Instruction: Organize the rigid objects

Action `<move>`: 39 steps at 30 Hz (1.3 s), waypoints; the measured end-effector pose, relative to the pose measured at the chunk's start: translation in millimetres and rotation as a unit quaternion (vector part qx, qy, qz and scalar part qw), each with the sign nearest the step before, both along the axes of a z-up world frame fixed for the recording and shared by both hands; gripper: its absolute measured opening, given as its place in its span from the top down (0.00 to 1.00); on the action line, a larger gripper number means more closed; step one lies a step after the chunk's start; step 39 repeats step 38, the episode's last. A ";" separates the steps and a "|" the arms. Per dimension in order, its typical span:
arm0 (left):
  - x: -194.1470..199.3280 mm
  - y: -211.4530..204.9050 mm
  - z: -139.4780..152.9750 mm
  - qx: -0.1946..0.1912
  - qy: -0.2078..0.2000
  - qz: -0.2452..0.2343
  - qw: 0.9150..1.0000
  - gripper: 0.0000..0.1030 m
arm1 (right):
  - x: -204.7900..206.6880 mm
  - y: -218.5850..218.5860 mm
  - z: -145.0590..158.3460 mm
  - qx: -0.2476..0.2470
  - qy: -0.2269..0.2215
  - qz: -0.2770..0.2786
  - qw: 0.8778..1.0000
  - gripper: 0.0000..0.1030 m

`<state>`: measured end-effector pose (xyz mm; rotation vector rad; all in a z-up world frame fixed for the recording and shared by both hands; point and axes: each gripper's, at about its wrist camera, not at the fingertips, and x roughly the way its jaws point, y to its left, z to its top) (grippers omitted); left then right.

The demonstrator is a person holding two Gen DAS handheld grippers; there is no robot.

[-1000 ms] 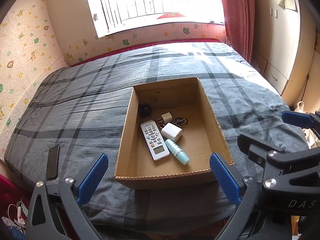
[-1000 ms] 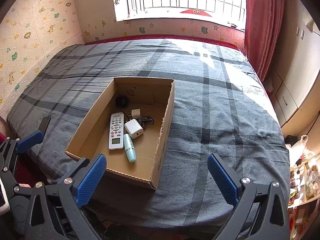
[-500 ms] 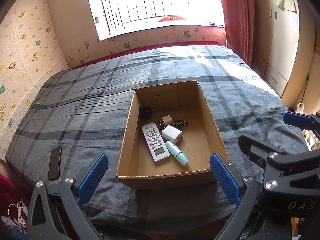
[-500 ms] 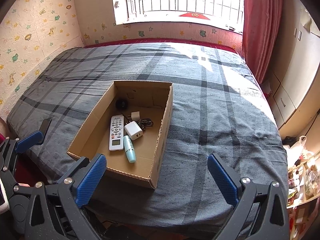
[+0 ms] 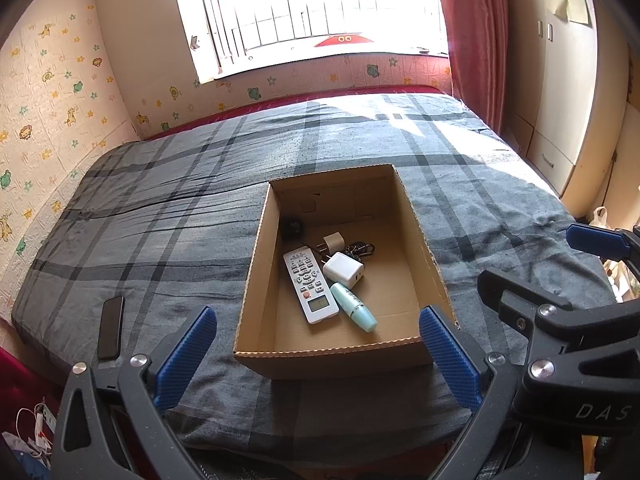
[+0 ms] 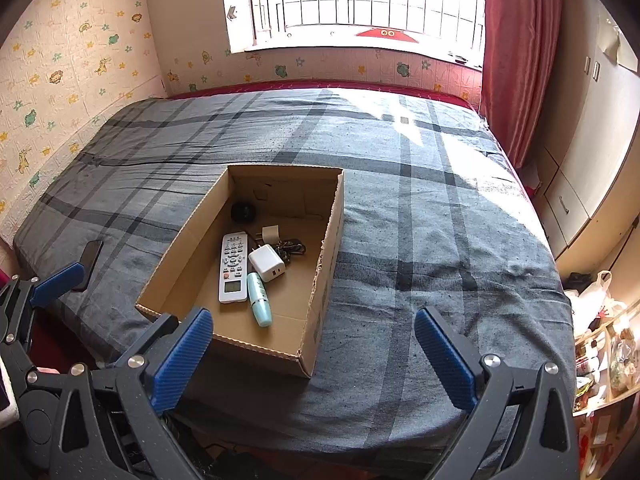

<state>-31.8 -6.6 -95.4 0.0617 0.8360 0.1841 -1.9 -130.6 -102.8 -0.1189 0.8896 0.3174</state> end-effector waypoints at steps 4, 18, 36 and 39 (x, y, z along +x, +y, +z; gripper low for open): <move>-1.0 0.3 0.1 0.001 -0.001 0.001 1.000 0.00 | -0.5 0.2 -0.1 0.002 0.000 -0.001 1.000 0.00; -0.7 0.7 -3.2 -0.010 0.003 -0.006 1.000 0.00 | -4.0 2.6 0.6 -0.006 -0.008 0.002 1.000 0.00; 18.1 4.0 -14.4 -0.020 0.012 -0.025 0.999 0.00 | 12.2 4.5 -8.2 -0.012 -0.002 0.002 1.000 0.00; 21.7 4.5 -16.4 -0.020 0.014 -0.027 0.999 0.00 | 16.0 5.6 -10.4 -0.013 -0.001 0.001 1.000 0.00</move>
